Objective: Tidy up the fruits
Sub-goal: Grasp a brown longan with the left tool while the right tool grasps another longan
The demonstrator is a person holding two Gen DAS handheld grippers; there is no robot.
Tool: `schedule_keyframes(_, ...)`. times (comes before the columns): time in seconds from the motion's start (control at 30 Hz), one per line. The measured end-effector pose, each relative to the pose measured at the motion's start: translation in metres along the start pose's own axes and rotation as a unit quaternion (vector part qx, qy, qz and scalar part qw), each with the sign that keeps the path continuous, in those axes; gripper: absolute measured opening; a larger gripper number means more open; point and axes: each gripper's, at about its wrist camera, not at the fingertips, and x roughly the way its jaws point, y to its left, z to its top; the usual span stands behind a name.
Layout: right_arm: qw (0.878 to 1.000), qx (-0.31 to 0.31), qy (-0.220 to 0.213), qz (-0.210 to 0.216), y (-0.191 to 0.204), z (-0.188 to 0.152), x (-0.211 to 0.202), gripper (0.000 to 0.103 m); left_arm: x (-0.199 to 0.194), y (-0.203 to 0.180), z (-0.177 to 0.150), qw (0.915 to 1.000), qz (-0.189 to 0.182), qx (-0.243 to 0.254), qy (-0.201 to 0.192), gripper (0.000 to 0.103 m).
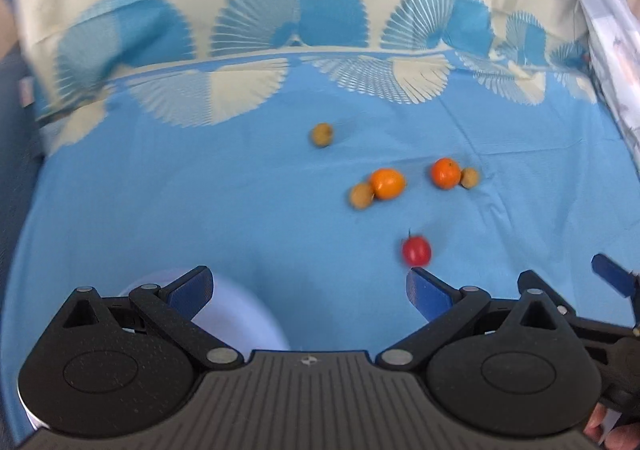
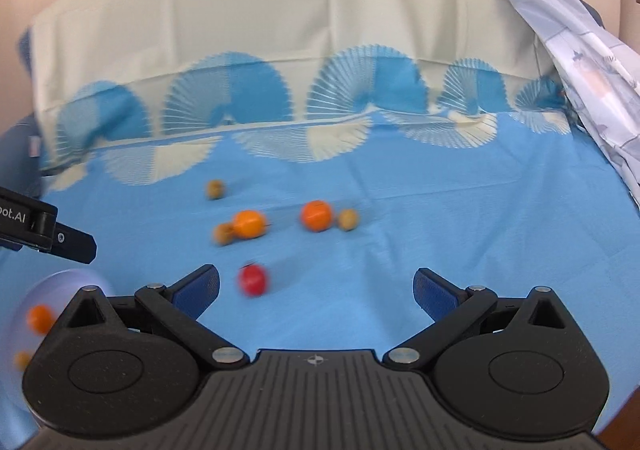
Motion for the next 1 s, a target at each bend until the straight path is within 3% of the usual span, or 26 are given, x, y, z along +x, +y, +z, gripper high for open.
schedule_keyframes(0.2,0.999,0.002,0.024,-0.024,-0.025,0.016,0.096,0.102,0.092,-0.022,0.035,0.999,-0.011,0.029,0.032,0.103)
schedule_keyframes(0.47,0.998,-0.014,0.05,-0.04,-0.04,0.016,0.199,0.102,0.169,-0.034,0.052,0.9952,-0.006,0.069,0.069,0.103)
schedule_keyframes(0.6,0.998,-0.036,0.013,-0.047,-0.035,0.01,0.213,0.102,0.179,-0.029,0.058,0.9957,-0.02,0.057,0.07,0.103)
schedule_keyframes(0.73,0.998,-0.041,0.007,-0.048,-0.033,0.009,0.217,0.102,0.178,-0.032,0.061,0.9952,-0.013,0.071,0.066,0.102)
schedule_keyframes(0.77,0.998,-0.045,0.006,-0.049,-0.032,0.01,0.215,0.1,0.176,-0.035,0.061,0.9951,-0.012,0.077,0.061,0.095)
schedule_keyframes(0.8,0.998,-0.049,0.004,-0.042,-0.031,0.01,0.214,0.09,0.172,-0.037,0.06,0.9948,-0.018,0.081,0.058,0.079)
schedule_keyframes(0.83,0.998,-0.056,0.0,-0.032,-0.029,0.01,0.212,0.083,0.168,-0.039,0.06,0.9943,-0.031,0.084,0.057,0.07)
schedule_keyframes(0.87,0.997,-0.066,-0.005,-0.026,-0.027,0.009,0.209,0.066,0.164,-0.042,0.06,0.994,-0.038,0.088,0.053,0.051)
schedule_keyframes(0.9,0.996,-0.083,-0.006,-0.022,-0.023,0.008,0.208,0.04,0.162,-0.044,0.06,0.9934,-0.04,0.095,0.051,0.026)
schedule_keyframes(0.93,0.996,-0.091,-0.003,-0.008,-0.021,0.009,0.208,0.027,0.162,-0.046,0.06,0.9928,-0.044,0.099,0.052,0.027)
schedule_keyframes(1.0,0.997,-0.071,0.0,-0.001,-0.024,0.011,0.206,0.025,0.158,-0.046,0.059,0.9929,-0.052,0.095,0.05,0.027)
